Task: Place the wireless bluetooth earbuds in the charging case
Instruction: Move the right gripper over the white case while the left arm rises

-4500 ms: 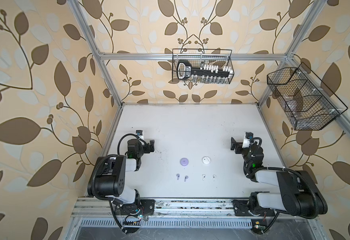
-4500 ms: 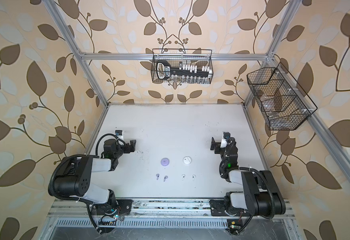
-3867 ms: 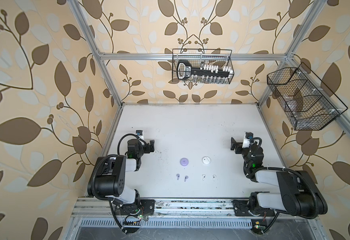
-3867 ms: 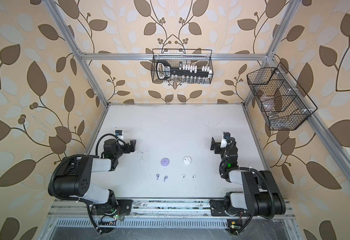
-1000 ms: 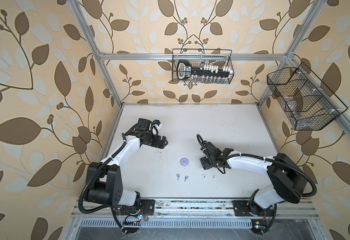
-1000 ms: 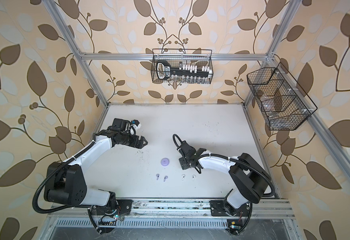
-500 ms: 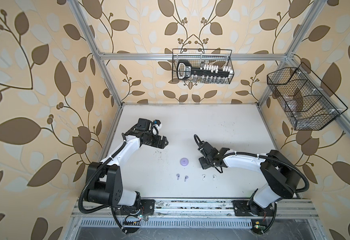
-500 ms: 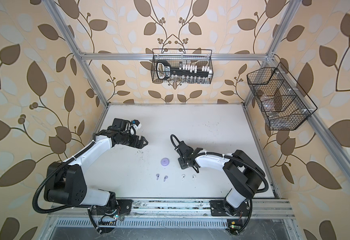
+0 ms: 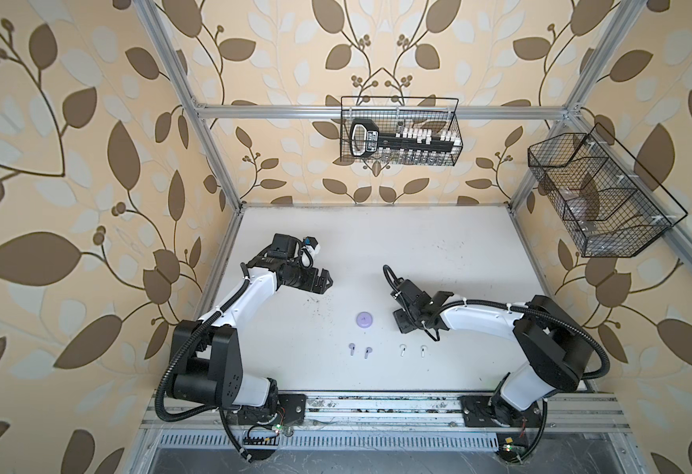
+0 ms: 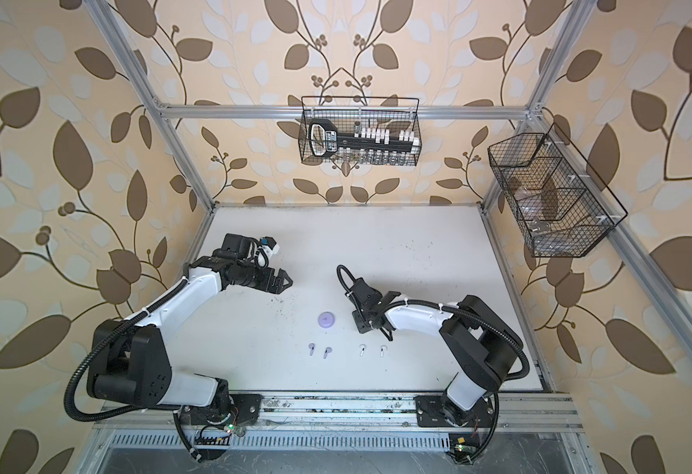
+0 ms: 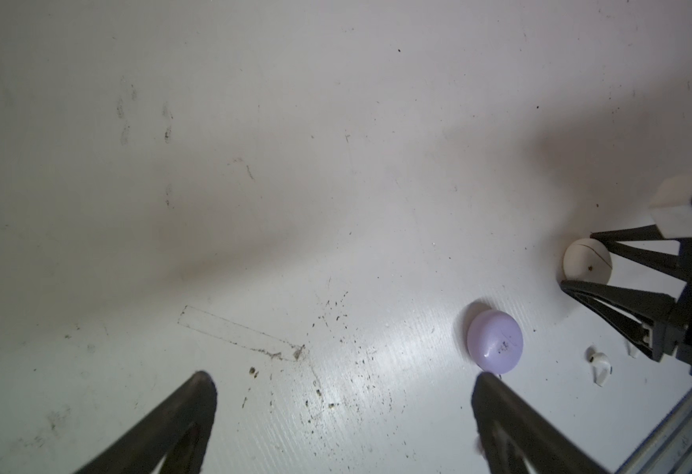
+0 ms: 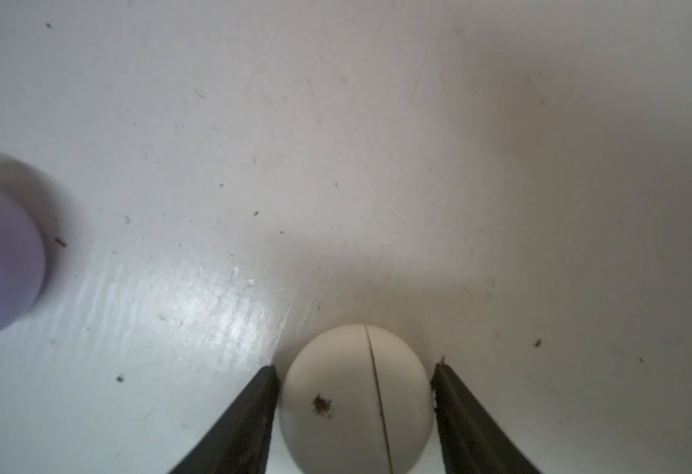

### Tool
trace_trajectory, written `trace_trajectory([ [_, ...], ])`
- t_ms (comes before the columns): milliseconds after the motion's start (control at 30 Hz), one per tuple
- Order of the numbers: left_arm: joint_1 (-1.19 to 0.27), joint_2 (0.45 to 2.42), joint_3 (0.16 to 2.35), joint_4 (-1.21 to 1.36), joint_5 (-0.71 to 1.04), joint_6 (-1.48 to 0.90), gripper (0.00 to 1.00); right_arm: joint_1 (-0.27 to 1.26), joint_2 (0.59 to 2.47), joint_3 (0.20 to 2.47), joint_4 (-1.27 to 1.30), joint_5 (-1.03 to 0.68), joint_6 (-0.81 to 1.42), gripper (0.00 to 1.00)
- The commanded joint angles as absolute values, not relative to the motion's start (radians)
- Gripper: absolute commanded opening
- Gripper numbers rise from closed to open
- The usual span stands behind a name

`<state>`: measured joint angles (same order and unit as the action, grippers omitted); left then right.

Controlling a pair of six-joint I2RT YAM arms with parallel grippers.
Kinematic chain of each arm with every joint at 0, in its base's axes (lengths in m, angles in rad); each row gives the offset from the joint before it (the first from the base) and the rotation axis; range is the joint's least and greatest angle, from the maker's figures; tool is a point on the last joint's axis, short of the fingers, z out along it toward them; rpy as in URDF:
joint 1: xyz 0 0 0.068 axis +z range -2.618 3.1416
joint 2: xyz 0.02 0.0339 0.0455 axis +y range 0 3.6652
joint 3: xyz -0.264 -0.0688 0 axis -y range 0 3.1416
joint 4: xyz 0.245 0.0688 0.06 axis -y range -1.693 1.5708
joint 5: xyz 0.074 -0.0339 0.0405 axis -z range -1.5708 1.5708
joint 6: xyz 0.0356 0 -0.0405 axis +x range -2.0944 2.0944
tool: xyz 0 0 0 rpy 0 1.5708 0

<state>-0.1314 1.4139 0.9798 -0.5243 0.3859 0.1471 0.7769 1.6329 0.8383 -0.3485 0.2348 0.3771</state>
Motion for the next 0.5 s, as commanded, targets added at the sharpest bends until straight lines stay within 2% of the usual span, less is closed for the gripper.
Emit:
trace_trajectory([
  [0,-0.135,1.394,0.986,-0.540,0.405,0.158,0.99,0.783,1.626,0.828,-0.393,0.237,0.385,0.61],
  [267,-0.135,1.394,0.989,-0.537,0.400,0.158,0.99,0.788,1.619,0.822,-0.397,0.236,0.393,0.54],
  [467,-0.150,1.430,1.048,-0.578,0.431,0.161,0.99,0.805,1.598,0.815,-0.394,0.235,0.380,0.43],
])
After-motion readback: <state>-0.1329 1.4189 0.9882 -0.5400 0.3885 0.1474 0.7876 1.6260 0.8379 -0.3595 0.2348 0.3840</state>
